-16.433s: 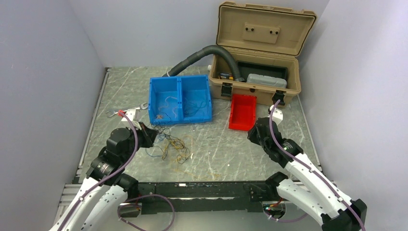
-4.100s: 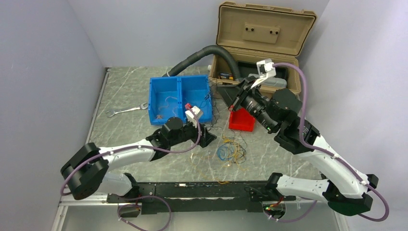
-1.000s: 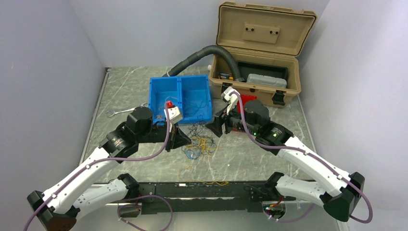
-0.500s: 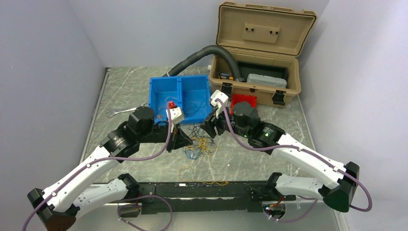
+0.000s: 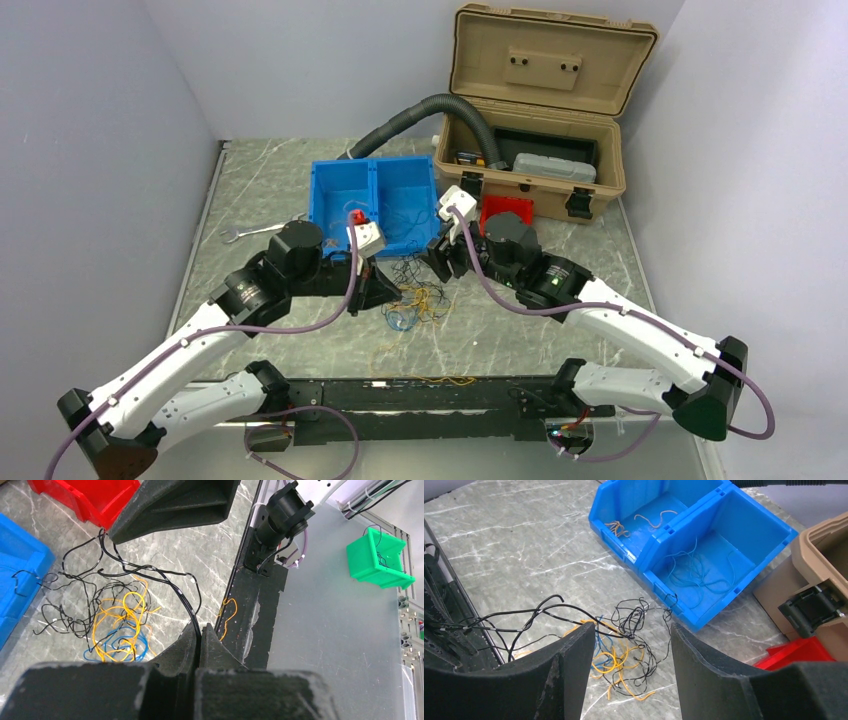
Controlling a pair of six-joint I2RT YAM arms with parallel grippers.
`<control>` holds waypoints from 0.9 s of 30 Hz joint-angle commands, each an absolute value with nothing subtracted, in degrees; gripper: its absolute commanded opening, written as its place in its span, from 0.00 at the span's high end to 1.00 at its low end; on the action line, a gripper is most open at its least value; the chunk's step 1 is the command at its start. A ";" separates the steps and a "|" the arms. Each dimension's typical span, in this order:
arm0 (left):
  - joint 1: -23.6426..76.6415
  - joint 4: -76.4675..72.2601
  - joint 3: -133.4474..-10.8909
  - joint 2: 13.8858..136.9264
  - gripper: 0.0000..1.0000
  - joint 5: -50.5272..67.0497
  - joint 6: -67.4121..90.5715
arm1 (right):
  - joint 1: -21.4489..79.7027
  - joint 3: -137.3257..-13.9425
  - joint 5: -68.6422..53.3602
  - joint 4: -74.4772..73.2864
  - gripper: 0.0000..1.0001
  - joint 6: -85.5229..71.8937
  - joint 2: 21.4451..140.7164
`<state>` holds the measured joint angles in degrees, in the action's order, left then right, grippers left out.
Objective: Untangle the cables
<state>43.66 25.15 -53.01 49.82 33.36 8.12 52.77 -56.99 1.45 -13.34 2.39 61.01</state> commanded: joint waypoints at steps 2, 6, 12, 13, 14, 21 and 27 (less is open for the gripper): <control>43.95 24.28 -55.50 50.36 1.00 33.21 7.03 | 53.61 -59.35 0.98 -10.86 0.41 3.88 59.85; 44.09 24.64 -55.72 50.45 1.00 32.83 6.86 | 54.24 -58.56 -1.76 -9.95 0.40 4.89 58.81; 44.03 25.82 -56.47 50.10 1.00 32.41 6.17 | 54.43 -60.36 -10.58 -15.66 0.28 8.82 61.15; 44.09 26.03 -56.55 50.16 1.00 32.43 5.96 | 54.45 -60.48 -11.41 -16.08 0.27 9.18 61.58; 44.13 26.18 -56.63 50.23 1.00 32.54 5.83 | 54.49 -60.61 -12.07 -16.17 0.27 9.43 61.94; 44.21 27.36 -57.66 50.69 1.00 32.53 5.37 | 54.66 -61.34 -13.17 -15.22 0.63 8.92 63.47; 44.23 28.62 -57.43 49.00 1.00 26.23 5.87 | 54.67 -58.22 -4.35 -12.35 1.00 5.39 59.79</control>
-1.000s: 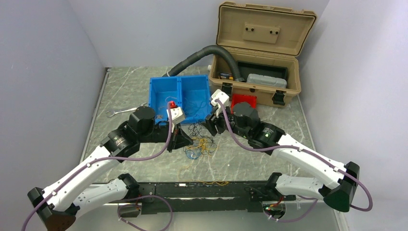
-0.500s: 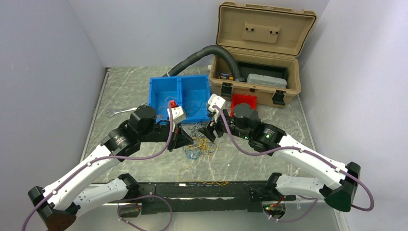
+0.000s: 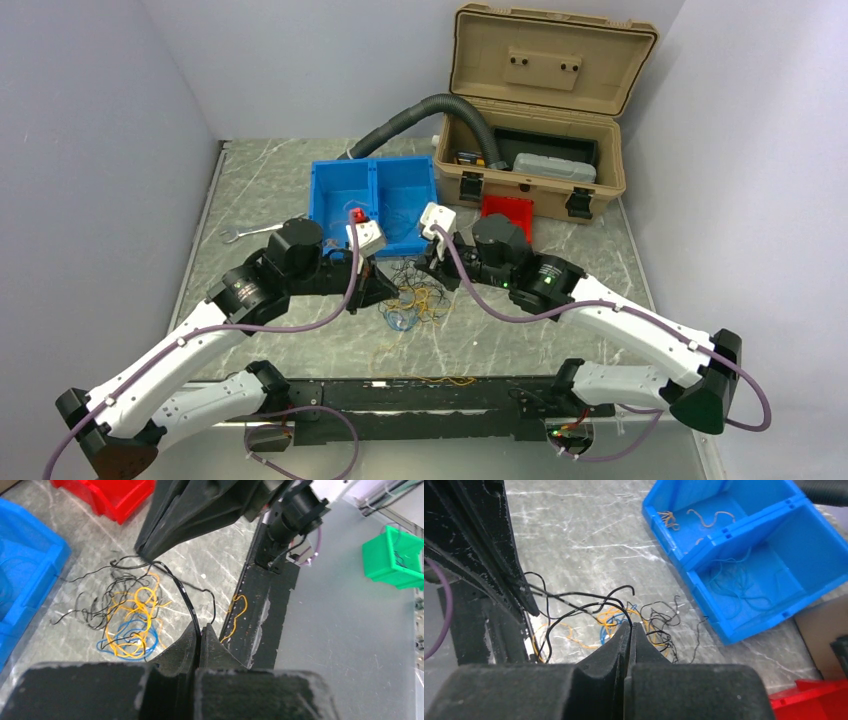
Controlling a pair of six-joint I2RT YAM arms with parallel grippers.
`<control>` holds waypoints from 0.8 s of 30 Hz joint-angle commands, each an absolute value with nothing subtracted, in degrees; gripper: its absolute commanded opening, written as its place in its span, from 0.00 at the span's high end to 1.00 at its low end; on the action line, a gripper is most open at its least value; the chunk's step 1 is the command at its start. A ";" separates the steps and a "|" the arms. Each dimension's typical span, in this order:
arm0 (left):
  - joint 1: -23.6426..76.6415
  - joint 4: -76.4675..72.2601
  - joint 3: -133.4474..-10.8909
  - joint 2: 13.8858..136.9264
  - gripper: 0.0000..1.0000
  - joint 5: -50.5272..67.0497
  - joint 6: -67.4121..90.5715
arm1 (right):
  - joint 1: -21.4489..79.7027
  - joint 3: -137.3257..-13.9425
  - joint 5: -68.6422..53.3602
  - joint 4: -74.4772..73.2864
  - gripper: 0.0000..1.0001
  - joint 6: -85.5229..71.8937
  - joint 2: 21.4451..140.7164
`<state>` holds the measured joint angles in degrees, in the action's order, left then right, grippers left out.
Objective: Untangle the cables
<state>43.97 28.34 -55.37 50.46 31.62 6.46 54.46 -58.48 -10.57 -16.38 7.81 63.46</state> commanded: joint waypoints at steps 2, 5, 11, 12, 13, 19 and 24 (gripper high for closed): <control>44.24 29.49 -57.14 48.49 1.00 17.76 7.45 | 54.62 -56.36 2.33 -11.12 1.00 3.35 57.68; 44.12 31.61 -56.92 47.88 1.00 7.12 9.26 | 54.52 -54.11 11.07 -11.50 1.00 0.45 54.80; 43.42 34.62 -55.54 46.09 1.00 -9.89 14.84 | 53.66 -50.53 24.73 -14.56 1.00 -8.59 47.75; 42.98 35.16 -55.26 45.87 1.00 -11.58 15.79 | 53.29 -50.12 27.15 -15.50 1.00 -10.29 46.49; 42.40 35.72 -54.98 45.78 1.00 -12.70 16.81 | 52.78 -49.73 30.71 -16.72 1.00 -12.40 44.86; 36.36 39.08 -52.54 44.89 1.00 -17.08 23.03 | 48.50 -49.18 48.00 -26.26 1.00 -24.77 37.63; 32.58 41.60 -51.50 44.80 0.93 -18.93 26.00 | 46.93 -52.10 58.16 -35.52 1.00 -32.56 33.82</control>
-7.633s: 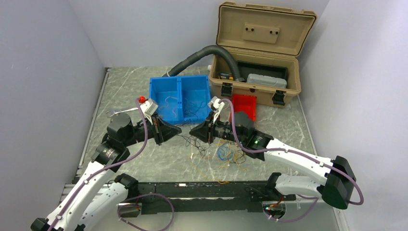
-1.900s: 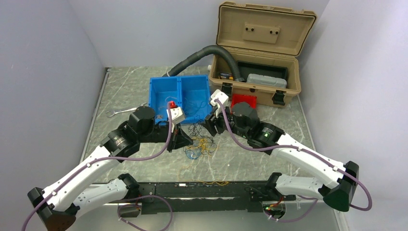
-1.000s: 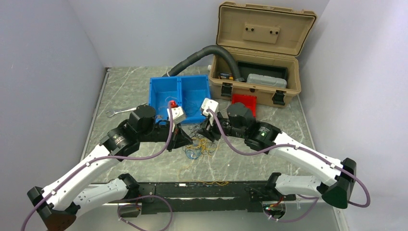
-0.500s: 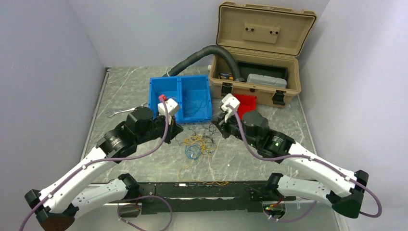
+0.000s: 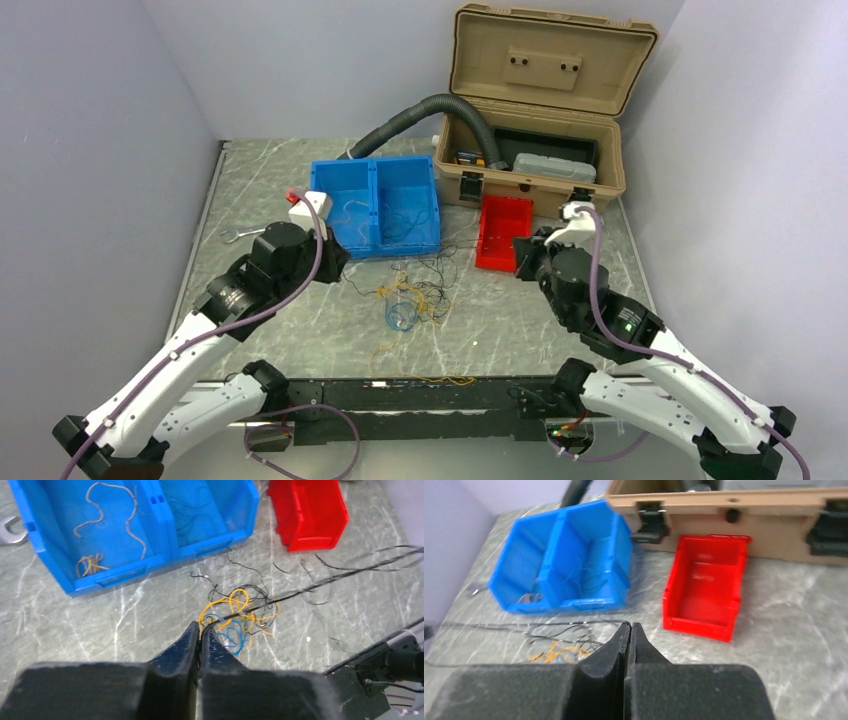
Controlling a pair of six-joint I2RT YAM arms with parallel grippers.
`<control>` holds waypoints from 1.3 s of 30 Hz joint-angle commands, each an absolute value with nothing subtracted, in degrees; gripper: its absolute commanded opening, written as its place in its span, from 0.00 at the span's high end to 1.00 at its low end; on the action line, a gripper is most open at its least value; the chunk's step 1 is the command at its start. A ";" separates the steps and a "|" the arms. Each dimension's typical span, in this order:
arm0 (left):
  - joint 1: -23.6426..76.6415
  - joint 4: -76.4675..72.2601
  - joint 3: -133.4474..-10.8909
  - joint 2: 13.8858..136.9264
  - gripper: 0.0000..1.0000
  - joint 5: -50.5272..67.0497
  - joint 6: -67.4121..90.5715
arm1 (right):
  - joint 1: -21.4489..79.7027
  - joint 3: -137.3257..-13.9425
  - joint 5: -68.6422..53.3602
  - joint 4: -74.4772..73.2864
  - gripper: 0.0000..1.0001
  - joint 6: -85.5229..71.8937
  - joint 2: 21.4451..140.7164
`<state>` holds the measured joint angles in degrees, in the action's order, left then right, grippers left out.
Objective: Untangle the cables
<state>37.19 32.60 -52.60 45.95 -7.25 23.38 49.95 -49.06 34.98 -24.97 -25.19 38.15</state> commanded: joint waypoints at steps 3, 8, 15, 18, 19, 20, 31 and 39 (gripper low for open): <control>30.87 43.00 -51.30 45.29 0.40 -19.20 26.89 | 47.00 -53.09 60.15 -35.54 1.00 -31.82 31.65; 29.55 41.70 -49.58 45.40 0.78 -16.97 26.34 | 46.95 -55.65 60.31 -34.54 1.00 -28.76 30.29; 29.47 27.82 -45.46 46.16 0.48 6.74 19.76 | 46.94 -63.46 54.84 -35.22 1.00 -23.28 35.30; 29.97 21.24 -43.98 47.59 0.34 14.80 19.68 | 46.94 -67.34 52.43 -34.09 1.00 -21.11 37.09; 30.43 18.84 -43.61 48.13 0.31 16.29 19.60 | 46.93 -68.86 51.19 -33.73 1.00 -20.29 37.73; 31.36 16.72 -43.44 48.69 0.28 17.39 19.34 | 46.93 -70.79 50.38 -33.59 1.00 -19.49 39.00; 44.08 -7.91 -43.13 58.89 0.18 11.85 10.07 | 46.94 -88.59 40.71 -32.98 1.00 -13.57 50.07; 44.19 -10.56 -50.84 74.01 0.18 14.92 4.93 | 46.93 -95.79 38.35 -32.05 1.00 -11.46 53.66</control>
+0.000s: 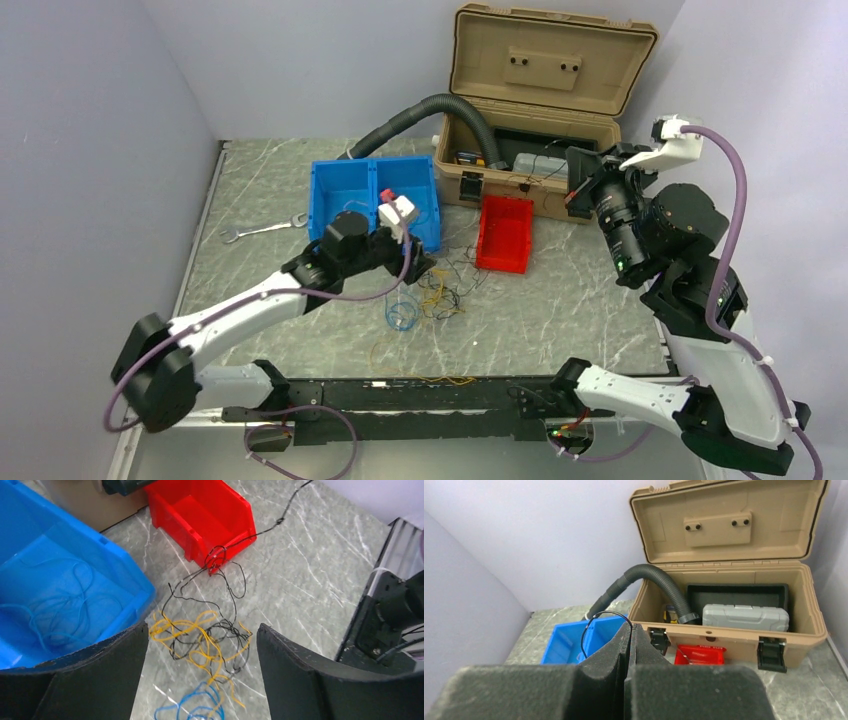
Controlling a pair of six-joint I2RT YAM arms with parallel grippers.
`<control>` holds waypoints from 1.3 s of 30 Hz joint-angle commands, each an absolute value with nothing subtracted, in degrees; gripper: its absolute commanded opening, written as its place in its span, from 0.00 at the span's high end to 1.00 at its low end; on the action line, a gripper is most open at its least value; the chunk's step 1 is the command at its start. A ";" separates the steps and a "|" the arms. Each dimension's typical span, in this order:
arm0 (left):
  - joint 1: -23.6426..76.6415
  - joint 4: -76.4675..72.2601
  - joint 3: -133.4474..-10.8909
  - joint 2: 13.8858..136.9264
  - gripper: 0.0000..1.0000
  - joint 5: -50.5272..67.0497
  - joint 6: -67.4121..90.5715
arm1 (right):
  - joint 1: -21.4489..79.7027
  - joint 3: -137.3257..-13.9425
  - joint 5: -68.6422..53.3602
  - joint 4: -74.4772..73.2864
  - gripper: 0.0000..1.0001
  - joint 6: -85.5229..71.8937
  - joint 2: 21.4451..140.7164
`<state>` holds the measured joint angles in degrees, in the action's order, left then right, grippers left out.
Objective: Untangle the cables
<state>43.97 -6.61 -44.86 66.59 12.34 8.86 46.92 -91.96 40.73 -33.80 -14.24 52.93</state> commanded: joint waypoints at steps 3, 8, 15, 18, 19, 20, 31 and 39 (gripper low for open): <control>44.32 -9.83 -54.53 80.40 0.20 15.93 4.46 | 46.98 -96.84 38.02 -31.77 1.00 -11.08 54.26; 44.31 -10.65 -58.90 89.31 0.23 15.63 3.74 | 46.93 -96.59 37.03 -30.97 1.00 -11.08 54.43; 44.47 -9.61 -65.20 98.27 0.29 18.39 3.74 | 46.99 -97.17 36.07 -30.76 1.00 -10.56 54.58; 44.42 -12.16 -63.23 96.92 0.27 17.96 5.20 | 46.98 -96.87 33.43 -31.46 1.00 -10.90 54.89; 44.38 -14.54 -61.75 95.58 0.26 18.10 5.84 | 46.97 -96.63 32.34 -31.87 1.00 -11.27 55.01; 44.46 -16.70 -60.09 94.10 0.25 18.25 6.49 | 46.96 -96.17 31.29 -32.34 1.00 -11.81 55.17; 44.47 -17.64 -62.46 95.77 0.30 22.62 8.44 | 46.95 -91.90 22.37 -30.32 1.00 -15.08 54.98; 44.46 -9.82 -64.28 92.10 1.00 20.66 7.44 | 46.93 -92.18 21.14 -28.58 1.00 -15.09 52.00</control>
